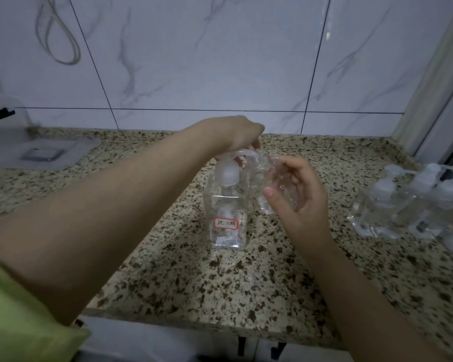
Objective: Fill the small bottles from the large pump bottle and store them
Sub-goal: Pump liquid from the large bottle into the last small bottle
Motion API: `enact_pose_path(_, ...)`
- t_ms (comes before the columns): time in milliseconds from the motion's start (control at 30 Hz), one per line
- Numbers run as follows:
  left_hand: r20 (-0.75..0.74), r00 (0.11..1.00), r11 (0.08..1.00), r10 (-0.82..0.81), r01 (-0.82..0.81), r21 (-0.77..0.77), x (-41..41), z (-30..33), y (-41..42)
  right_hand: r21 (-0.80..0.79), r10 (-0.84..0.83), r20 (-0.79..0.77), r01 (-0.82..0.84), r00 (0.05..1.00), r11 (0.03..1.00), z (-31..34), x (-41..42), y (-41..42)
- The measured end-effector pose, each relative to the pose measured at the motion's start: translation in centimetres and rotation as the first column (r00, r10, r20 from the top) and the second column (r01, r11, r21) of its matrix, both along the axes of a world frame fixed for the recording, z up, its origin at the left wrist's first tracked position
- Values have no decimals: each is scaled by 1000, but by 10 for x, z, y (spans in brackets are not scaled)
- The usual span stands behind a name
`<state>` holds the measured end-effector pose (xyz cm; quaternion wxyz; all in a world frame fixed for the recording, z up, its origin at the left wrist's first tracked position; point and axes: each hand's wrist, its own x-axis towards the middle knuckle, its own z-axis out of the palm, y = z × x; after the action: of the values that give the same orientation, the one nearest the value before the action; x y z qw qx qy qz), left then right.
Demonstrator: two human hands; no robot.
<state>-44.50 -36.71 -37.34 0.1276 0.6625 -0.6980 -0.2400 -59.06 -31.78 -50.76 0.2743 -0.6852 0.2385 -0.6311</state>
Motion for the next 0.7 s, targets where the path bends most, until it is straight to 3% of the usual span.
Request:
enact_pose_path(200,-32,999,1000,-2,2,7,2,-2,0,18,-6,-7,6,1000,1000,0,0,2)
enact_pose_path(300,-125,992,1000,11,-8,25,2,1,-2,20,-5,9,5,1000,1000,1,0,2)
enact_pose_path(700,-62,998,998,-17,21,55,3,-5,-10,6,13,-21,-13,1000,1000,1,-3,-2)
